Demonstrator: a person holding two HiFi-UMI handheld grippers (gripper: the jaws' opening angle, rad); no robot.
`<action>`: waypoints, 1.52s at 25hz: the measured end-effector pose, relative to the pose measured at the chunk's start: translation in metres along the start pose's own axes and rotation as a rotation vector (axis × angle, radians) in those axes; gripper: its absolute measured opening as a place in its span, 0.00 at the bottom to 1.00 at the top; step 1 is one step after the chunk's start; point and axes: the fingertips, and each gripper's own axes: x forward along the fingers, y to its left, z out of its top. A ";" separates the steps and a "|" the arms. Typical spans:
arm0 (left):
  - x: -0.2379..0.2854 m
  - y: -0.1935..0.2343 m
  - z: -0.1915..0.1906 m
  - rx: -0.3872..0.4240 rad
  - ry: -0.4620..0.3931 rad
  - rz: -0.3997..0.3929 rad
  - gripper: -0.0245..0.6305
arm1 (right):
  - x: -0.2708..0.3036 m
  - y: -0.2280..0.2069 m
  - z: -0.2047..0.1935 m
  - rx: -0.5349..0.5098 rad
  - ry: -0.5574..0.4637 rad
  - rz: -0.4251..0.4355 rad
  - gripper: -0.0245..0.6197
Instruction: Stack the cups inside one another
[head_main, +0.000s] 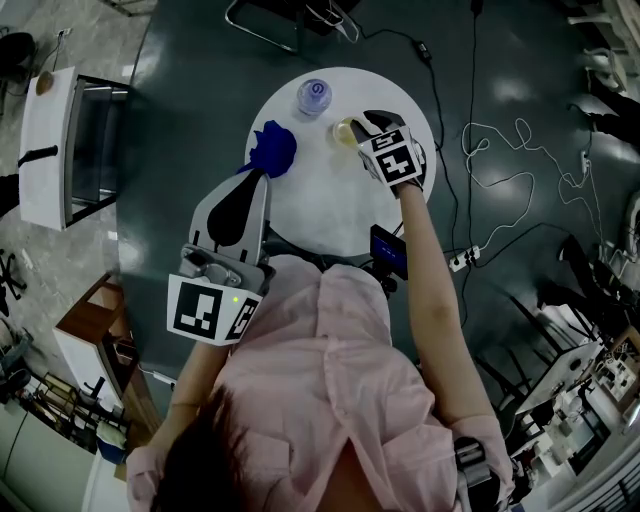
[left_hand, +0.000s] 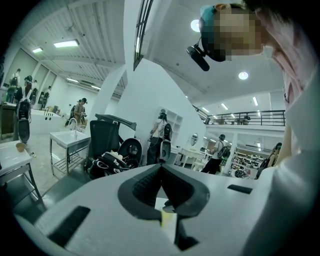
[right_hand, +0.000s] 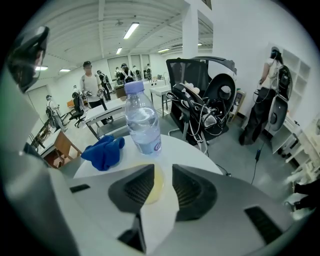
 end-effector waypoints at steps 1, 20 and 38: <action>0.000 0.000 0.000 0.000 0.000 0.000 0.06 | -0.001 -0.001 0.000 0.000 -0.003 -0.002 0.21; 0.000 -0.005 0.001 0.004 -0.002 -0.029 0.06 | -0.031 -0.017 0.013 0.125 -0.133 -0.079 0.10; -0.018 -0.019 0.002 0.023 -0.018 -0.059 0.06 | -0.115 -0.025 0.020 0.299 -0.383 -0.208 0.08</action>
